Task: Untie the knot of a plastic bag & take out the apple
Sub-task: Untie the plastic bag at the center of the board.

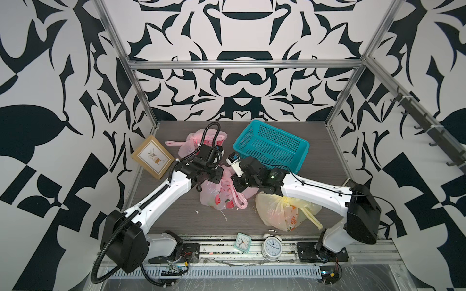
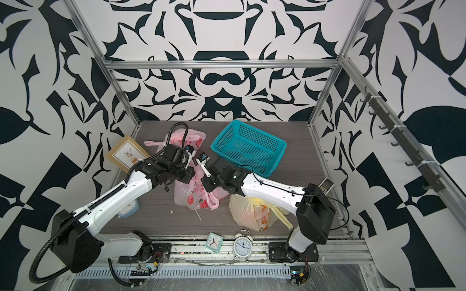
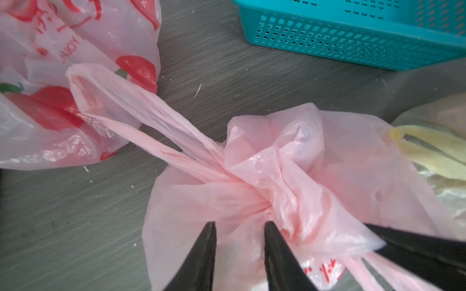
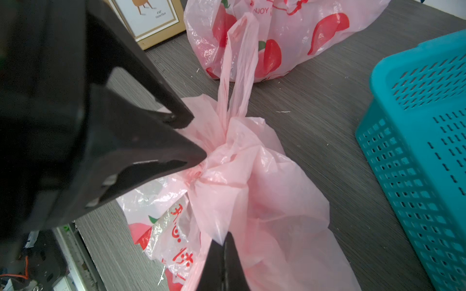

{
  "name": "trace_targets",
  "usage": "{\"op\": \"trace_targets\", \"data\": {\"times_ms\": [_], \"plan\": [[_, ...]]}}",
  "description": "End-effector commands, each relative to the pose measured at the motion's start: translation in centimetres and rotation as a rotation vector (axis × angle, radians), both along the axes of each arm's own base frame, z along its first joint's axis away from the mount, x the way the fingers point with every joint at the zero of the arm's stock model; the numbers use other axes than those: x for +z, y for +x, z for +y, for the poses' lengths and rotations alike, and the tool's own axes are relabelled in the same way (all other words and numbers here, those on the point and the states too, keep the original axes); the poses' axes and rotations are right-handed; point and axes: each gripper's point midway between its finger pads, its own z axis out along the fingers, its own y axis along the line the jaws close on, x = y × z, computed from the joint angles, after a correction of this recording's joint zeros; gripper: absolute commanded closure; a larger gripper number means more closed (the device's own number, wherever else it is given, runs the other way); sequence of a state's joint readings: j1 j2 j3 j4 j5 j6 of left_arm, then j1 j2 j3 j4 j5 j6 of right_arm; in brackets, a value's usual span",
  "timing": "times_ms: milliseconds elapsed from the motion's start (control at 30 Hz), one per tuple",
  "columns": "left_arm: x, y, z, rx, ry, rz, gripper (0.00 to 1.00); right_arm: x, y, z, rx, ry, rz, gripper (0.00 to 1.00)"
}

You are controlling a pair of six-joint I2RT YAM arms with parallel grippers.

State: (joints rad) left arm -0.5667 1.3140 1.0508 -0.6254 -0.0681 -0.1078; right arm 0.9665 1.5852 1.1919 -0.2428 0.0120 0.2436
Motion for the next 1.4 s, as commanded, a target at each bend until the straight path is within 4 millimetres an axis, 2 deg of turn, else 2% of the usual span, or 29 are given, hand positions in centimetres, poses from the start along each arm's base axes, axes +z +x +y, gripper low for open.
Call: {"op": "trace_targets", "data": {"times_ms": [0,67,167,267,333,500,633,733,867,967,1100,1200,1333,1367], "plan": [[-0.4,-0.2,-0.5,-0.018,-0.007,0.026,0.77,2.3,0.7,0.5,-0.017,0.069,-0.021,1.00],[-0.7,-0.4,-0.7,-0.027,-0.016,0.041,0.89,2.5,0.8,0.4,-0.028,0.082,-0.017,1.00],[-0.4,-0.4,0.0,0.001,0.000,0.027,1.00,2.9,1.1,0.1,-0.051,0.101,-0.008,1.00],[0.7,0.0,1.4,0.057,0.037,-0.027,1.00,3.4,1.5,-0.9,-0.091,0.120,-0.001,1.00],[2.4,0.1,2.6,0.095,0.034,-0.085,1.00,3.6,1.8,-2.0,-0.122,0.135,0.008,1.00],[4.5,0.3,5.5,0.187,-0.004,-0.136,1.00,3.9,2.2,-5.4,-0.202,0.155,0.025,1.00],[5.6,0.3,8.0,0.264,-0.034,-0.178,1.00,3.6,1.7,-8.3,-0.254,0.159,0.046,1.00],[5.9,0.4,9.4,0.313,-0.055,-0.193,1.00,2.8,0.8,-10.0,-0.277,0.131,0.061,1.00],[5.8,0.4,10.7,0.355,-0.081,-0.192,1.00,0.6,-0.5,-12.3,-0.308,0.054,0.103,1.00],[5.8,0.7,11.3,0.372,-0.087,-0.196,1.00,-0.9,-1.0,-13.8,-0.327,-0.007,0.129,1.00],[5.5,1.0,12.3,0.395,-0.084,-0.191,1.00,-1.7,-1.1,-15.4,-0.335,-0.066,0.143,1.00],[5.5,1.2,12.4,0.397,-0.104,-0.195,1.00,-1.6,-1.4,-15.4,-0.298,-0.072,0.151,1.00],[5.5,1.4,11.7,0.376,-0.139,-0.192,1.00,-0.2,-2.6,-13.0,-0.135,-0.006,0.163,1.00],[5.4,1.5,11.5,0.369,-0.146,-0.189,1.00,0.3,-2.9,-12.5,-0.096,0.012,0.164,0.94]]}}
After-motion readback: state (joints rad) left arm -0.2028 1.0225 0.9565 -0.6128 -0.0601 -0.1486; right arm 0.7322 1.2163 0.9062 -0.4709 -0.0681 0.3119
